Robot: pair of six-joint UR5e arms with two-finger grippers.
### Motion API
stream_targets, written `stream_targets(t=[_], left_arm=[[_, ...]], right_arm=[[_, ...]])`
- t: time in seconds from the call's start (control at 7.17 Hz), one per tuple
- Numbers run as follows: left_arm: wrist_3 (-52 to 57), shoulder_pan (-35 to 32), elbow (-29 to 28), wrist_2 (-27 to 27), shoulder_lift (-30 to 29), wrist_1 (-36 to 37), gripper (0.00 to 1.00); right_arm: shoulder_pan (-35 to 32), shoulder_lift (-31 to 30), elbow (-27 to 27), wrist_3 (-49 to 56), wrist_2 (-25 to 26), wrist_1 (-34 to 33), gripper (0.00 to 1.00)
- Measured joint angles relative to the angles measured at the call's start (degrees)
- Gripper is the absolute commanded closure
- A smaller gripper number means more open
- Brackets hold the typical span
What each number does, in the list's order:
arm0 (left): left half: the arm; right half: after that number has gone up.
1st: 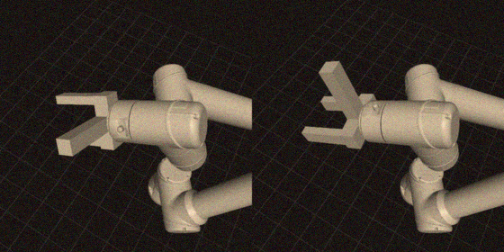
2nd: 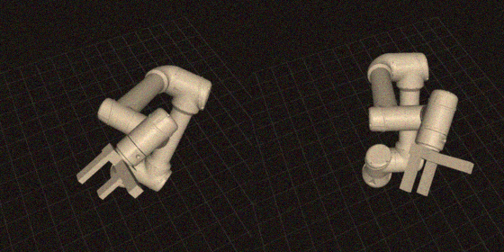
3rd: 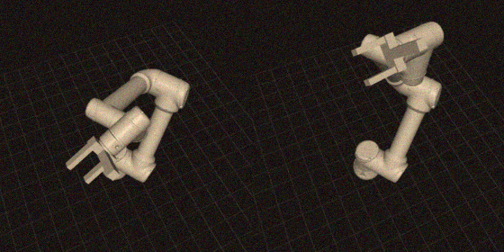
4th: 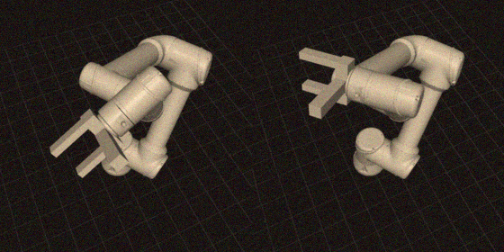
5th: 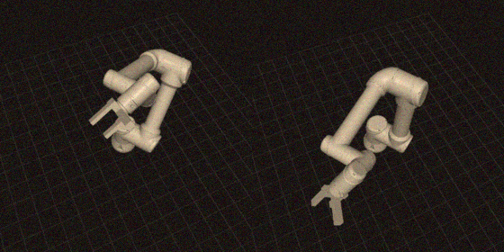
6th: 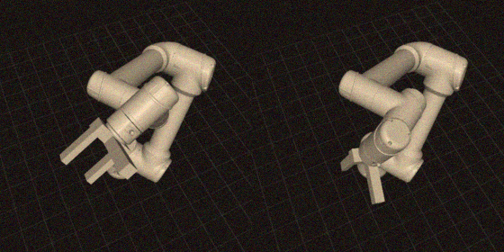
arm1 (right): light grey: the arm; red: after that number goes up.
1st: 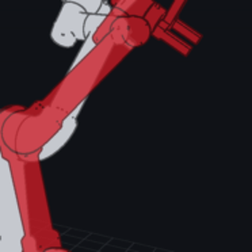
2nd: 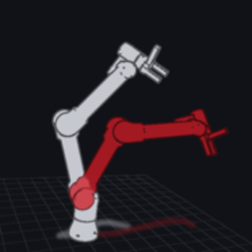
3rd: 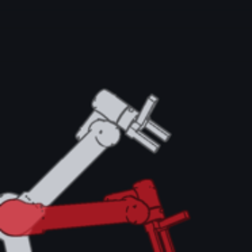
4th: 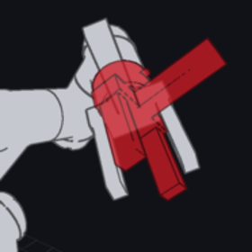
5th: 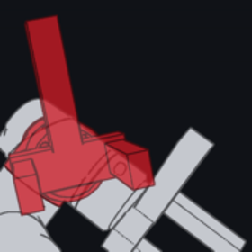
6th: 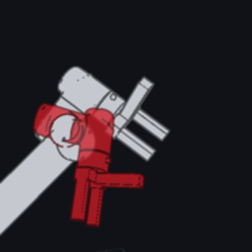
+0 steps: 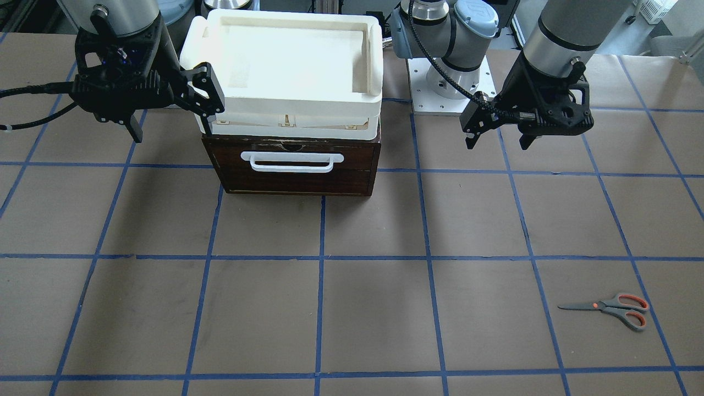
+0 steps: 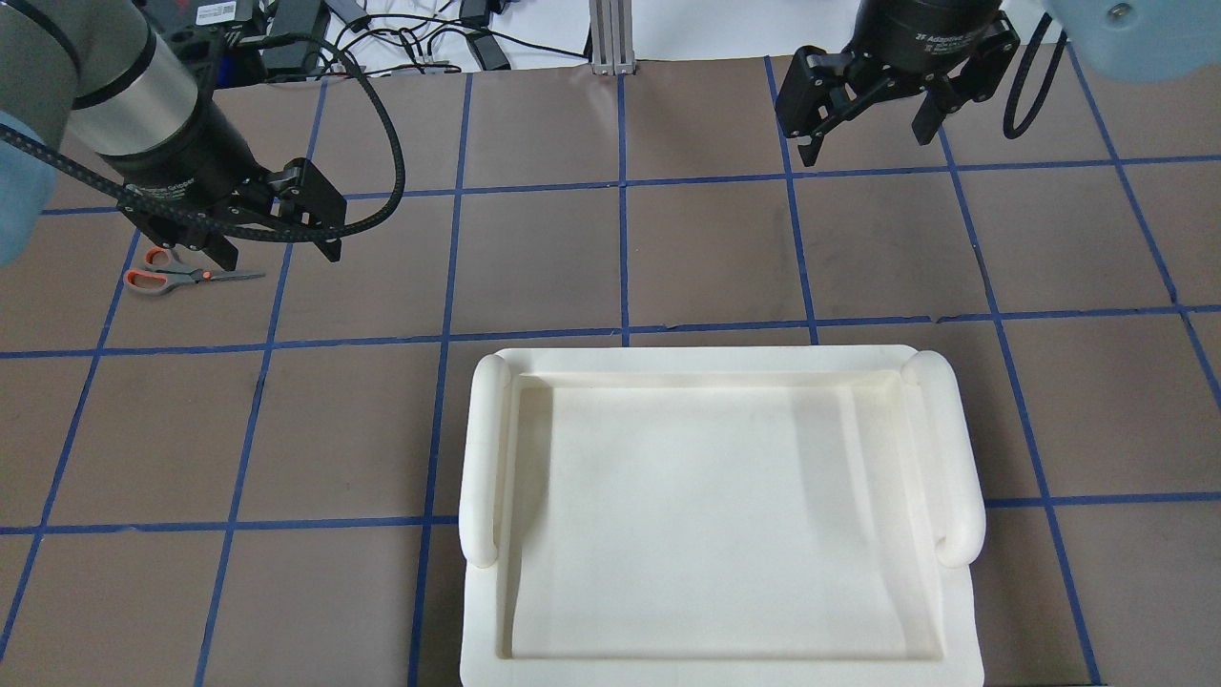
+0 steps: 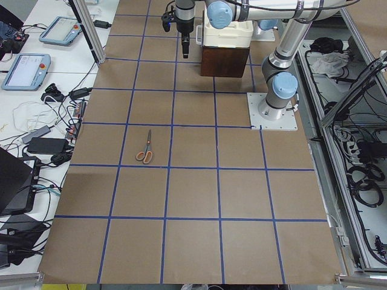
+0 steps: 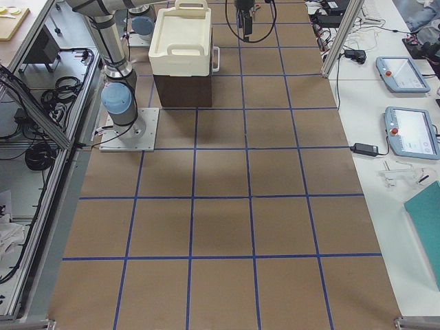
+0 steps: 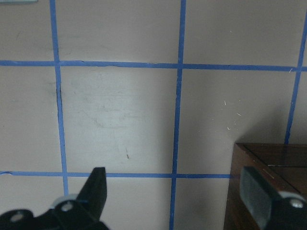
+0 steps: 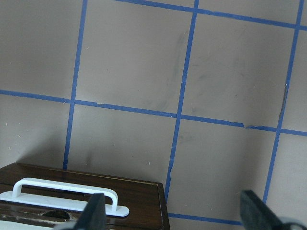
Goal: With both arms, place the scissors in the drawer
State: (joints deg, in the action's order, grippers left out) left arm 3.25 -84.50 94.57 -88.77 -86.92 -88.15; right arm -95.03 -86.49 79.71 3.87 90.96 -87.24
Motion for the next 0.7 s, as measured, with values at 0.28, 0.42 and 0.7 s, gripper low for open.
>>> stream_targets(t=[0.28,0.42,0.7], left_arm=[[-0.04,0.03,0.00,0.00,0.00,0.04,0.00],[-0.04,0.06,0.00,0.03,0.00,0.12,0.00],[-0.02,0.11,0.00,0.14,-0.09,0.19,0.00]], right_arm=[[0.02,0.06,0.00,0.00,-0.01,-0.46,0.00],[0.01,0.07,0.00,0.14,-0.05,-0.56,0.00],[-0.05,0.48,0.06,2.09,-0.24,-0.68,0.00]])
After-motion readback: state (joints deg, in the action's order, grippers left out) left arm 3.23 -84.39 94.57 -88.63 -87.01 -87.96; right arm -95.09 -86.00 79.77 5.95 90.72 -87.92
